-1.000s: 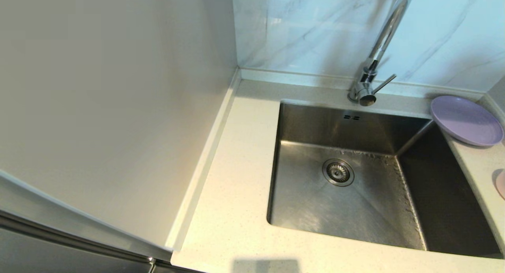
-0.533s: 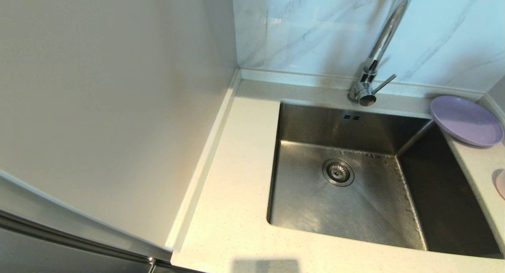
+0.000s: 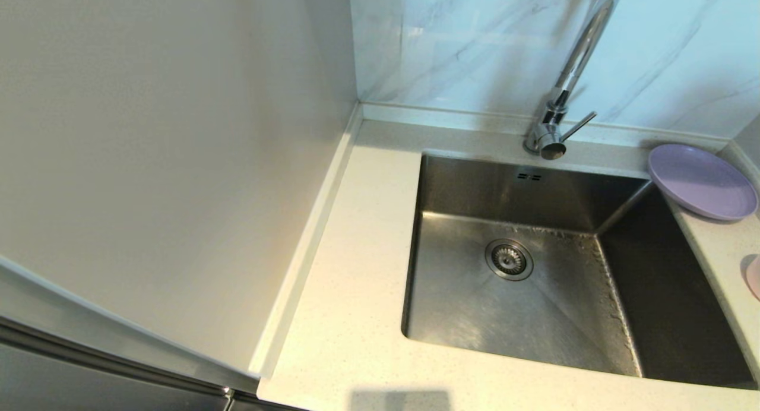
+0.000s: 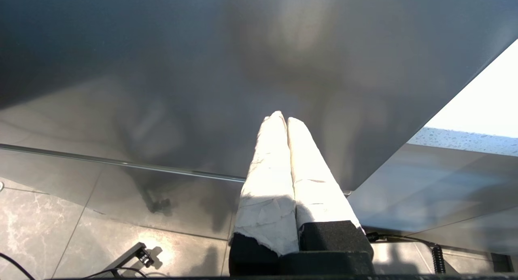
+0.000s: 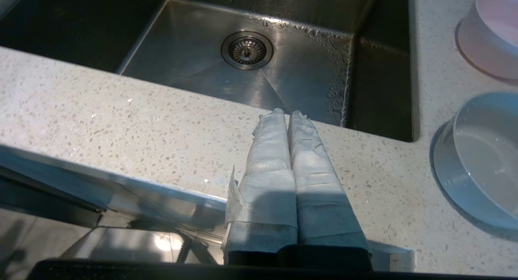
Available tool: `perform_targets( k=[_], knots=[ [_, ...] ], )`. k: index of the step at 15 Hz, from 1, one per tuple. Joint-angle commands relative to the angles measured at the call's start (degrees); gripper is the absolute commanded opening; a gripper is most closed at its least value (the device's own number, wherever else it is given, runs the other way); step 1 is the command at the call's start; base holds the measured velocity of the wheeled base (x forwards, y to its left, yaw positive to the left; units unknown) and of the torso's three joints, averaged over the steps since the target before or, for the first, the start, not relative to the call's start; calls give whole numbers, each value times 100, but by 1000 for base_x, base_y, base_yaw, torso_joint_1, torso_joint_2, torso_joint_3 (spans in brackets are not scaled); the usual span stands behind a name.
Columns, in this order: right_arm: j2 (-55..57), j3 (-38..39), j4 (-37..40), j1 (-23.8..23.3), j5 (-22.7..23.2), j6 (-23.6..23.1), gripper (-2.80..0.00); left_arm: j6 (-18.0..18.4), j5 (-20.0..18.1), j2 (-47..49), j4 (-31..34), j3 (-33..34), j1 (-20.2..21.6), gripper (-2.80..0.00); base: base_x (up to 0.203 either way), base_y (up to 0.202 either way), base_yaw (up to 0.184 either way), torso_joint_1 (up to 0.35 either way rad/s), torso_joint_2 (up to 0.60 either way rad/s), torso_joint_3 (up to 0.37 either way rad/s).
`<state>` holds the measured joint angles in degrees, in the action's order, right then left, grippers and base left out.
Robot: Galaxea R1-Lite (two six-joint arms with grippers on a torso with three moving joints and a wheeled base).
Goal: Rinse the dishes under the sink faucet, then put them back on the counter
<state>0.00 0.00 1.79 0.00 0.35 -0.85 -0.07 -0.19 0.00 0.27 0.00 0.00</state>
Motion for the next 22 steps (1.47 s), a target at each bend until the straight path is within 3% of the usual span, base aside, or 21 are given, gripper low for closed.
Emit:
perform_targets(
  k=[1,5,7,11,13,22],
  knots=[
    [9,53,-3,0,-97,120,-280,-1,1,0,0,0,0,-280,0,0,0,0,0,0],
    [9,53,-3,0,-108,188,-280,-1,1,0,0,0,0,-280,0,0,0,0,0,0],
    [9,44,-3,0,-255,480,-280,-1,1,0,0,0,0,-280,0,0,0,0,0,0],
    [9,44,-7,0,-176,286,-280,-1,1,0,0,0,0,-280,0,0,0,0,0,0],
    [11,44,-11,0,-234,515,-280,-1,1,0,0,0,0,-280,0,0,0,0,0,0],
    [9,53,-39,0,-246,507,-280,-1,1,0,0,0,0,-280,0,0,0,0,0,0]
  ],
)
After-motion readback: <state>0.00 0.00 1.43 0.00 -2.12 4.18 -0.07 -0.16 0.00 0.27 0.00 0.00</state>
